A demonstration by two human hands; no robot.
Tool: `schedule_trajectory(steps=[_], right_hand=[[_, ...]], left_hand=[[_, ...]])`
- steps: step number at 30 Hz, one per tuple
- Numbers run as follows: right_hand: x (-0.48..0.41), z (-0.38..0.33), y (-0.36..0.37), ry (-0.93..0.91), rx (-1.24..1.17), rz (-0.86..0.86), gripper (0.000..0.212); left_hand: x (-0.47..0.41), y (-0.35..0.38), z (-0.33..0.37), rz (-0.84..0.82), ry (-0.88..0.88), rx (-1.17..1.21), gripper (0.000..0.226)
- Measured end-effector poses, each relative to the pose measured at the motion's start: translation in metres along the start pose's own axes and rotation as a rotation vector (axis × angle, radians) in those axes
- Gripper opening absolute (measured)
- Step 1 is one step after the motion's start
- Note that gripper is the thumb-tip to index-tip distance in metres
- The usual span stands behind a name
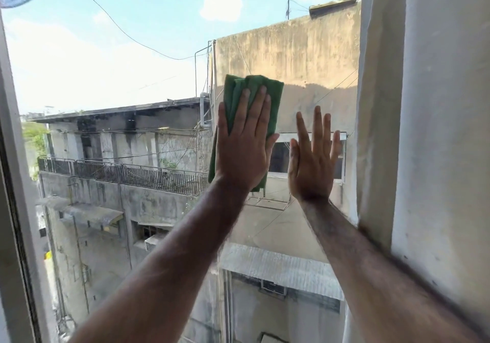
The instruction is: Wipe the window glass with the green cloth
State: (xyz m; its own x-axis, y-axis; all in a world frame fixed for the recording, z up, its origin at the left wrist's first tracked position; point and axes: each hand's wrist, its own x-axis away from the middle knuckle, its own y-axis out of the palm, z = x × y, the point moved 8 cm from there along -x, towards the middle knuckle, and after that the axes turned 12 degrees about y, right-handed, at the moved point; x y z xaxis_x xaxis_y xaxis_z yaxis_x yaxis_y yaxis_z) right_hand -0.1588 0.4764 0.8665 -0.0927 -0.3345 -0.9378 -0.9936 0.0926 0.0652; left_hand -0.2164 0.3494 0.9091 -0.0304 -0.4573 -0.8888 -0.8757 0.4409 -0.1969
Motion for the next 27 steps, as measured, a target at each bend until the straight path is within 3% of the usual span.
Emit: schedule_trajectory(steps=[9,13,20,23,27], right_hand=[[-0.001,0.002,0.001,0.002,0.008,-0.002,0.058],[0.001,0.003,0.003,-0.001,0.004,-0.004,0.056],[-0.001,0.005,0.007,-0.014,0.026,0.005,0.056],[0.001,0.006,0.009,-0.008,0.041,-0.008,0.055],[0.001,0.006,0.006,0.007,0.050,-0.018,0.056]], left_hand=[[0.189,0.033,0.045,-0.146,0.121,0.033,0.078],[0.172,0.027,0.040,-0.154,0.116,0.027,0.083],[0.037,0.007,0.008,0.025,-0.014,0.035,0.073],[0.062,0.015,0.023,0.077,-0.012,0.064,0.068],[0.132,0.028,0.053,0.002,0.137,0.090,0.066]])
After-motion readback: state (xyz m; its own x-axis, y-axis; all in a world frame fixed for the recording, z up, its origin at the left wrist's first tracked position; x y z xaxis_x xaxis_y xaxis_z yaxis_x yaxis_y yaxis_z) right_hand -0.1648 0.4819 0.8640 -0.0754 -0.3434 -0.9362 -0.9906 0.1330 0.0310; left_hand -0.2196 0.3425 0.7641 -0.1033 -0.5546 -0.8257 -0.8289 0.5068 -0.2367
